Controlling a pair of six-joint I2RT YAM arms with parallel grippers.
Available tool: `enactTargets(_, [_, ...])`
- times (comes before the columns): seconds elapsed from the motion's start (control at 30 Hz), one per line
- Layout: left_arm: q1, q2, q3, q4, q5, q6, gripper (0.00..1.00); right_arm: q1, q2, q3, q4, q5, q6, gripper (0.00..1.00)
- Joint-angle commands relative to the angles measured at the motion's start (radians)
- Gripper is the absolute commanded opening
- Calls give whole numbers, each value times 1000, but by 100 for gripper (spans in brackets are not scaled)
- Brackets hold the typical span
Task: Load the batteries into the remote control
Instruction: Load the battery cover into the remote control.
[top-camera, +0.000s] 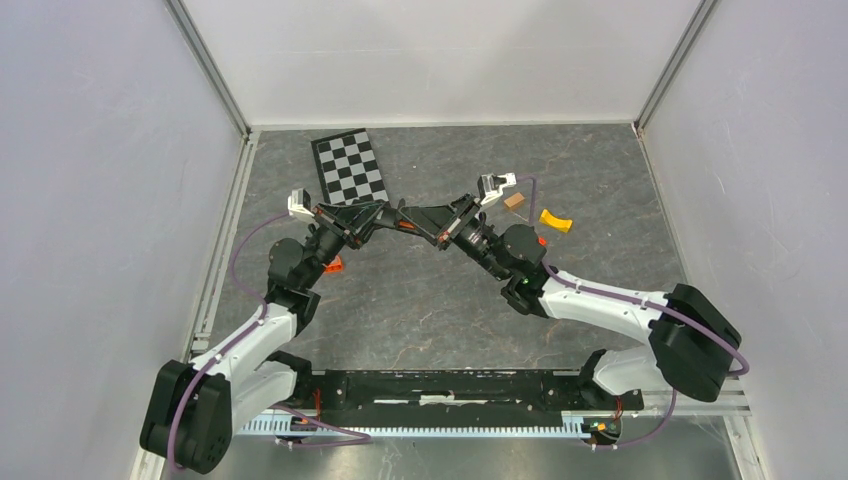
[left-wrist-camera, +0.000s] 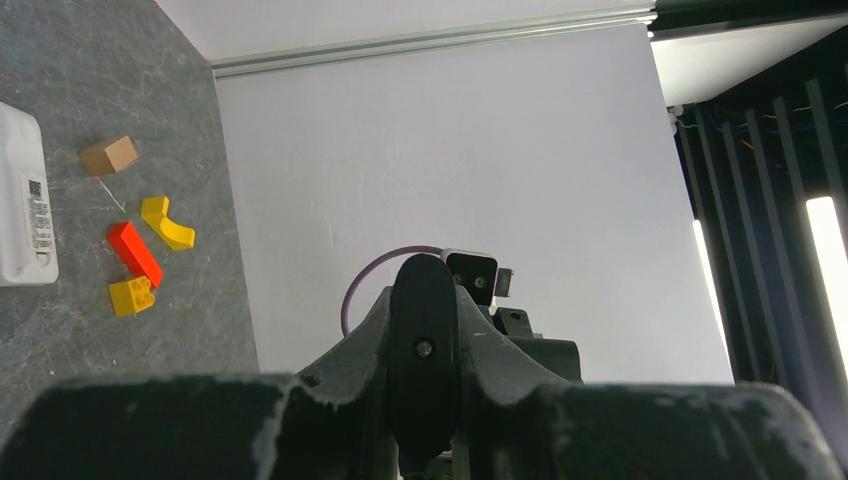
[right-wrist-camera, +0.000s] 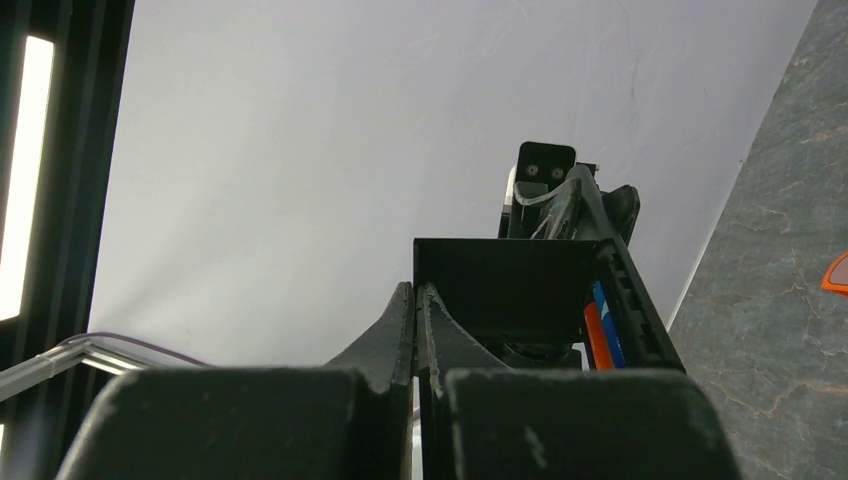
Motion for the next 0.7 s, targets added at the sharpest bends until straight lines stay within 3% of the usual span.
enactTargets(0.0, [-4,-8,37,84,26,-46,2,-3,13,4,31,-2,10,0])
enactTargets(0.3, [-4,-8,43,87,21,-55,2,-9,-20,-42,-5,4,25,1])
enactTargets(0.67, [-4,-9,40,74,23,-55,2,-29,-76,-93,-75,7,24,18])
